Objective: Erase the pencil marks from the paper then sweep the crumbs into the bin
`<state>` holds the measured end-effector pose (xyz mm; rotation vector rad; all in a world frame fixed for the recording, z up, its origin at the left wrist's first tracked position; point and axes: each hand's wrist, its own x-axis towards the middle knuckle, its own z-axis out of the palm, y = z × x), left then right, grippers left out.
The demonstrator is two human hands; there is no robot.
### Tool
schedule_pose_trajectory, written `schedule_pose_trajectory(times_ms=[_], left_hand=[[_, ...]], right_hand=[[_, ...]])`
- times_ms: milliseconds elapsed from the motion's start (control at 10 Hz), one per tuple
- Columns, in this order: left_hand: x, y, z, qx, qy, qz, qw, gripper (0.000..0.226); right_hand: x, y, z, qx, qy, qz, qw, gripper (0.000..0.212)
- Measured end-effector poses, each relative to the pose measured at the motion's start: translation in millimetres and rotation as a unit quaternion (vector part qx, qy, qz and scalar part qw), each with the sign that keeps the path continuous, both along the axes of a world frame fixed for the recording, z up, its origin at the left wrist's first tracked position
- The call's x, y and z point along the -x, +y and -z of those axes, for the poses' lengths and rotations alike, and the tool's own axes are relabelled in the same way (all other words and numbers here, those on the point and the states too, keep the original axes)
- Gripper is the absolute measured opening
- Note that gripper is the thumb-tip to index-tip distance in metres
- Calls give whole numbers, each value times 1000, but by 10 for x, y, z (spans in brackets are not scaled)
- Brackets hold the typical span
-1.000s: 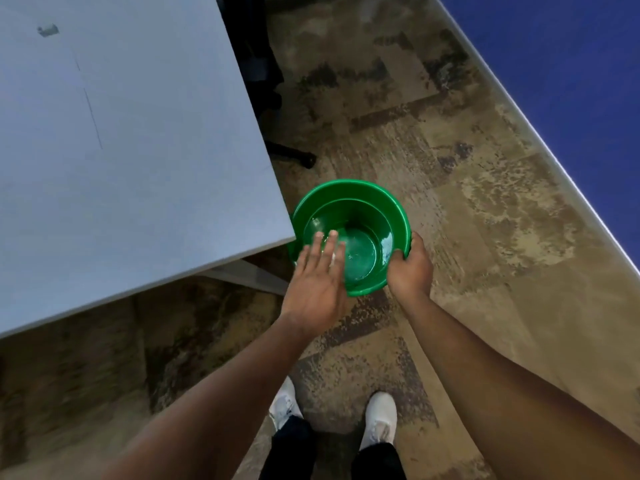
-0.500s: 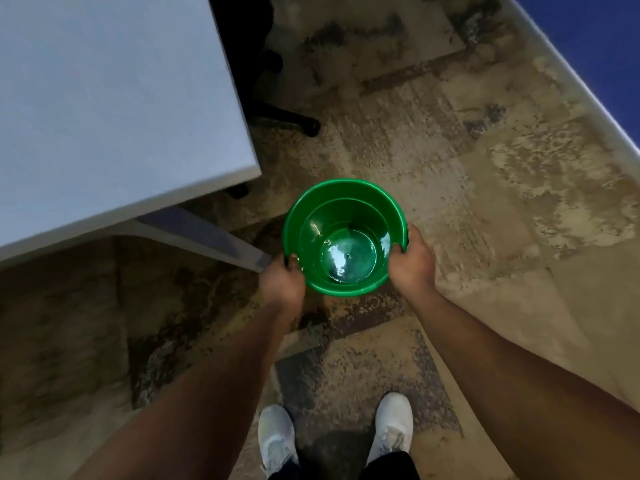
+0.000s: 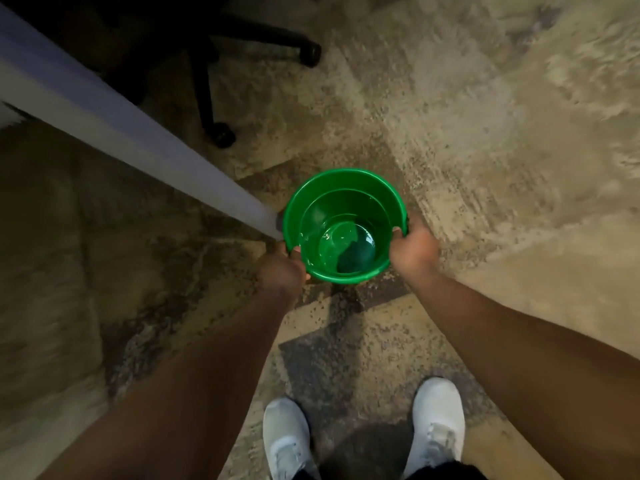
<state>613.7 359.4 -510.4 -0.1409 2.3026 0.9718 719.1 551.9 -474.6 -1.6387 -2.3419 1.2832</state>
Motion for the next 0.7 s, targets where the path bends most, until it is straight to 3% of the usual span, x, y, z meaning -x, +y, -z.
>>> schedule_pose_trajectory(times_ms=[200,400,500,700], left_hand=[[-53,-115,403,-16,-6,-15,1000,57],[-106,-108,483,-53,-37,-49,997,38],[-124,-121,526,-58,-31,-38,997,40],[-123,-65,299,14,-46,-35,998,64]], right_hand=[[-66,-146,350,19,0,7,1000,29],[-101,-202,490,7,8,5,1000,32],[-108,-194,564,0,-2,3,1000,34],[-117,-273,356,-82,-38,-76,993,66]])
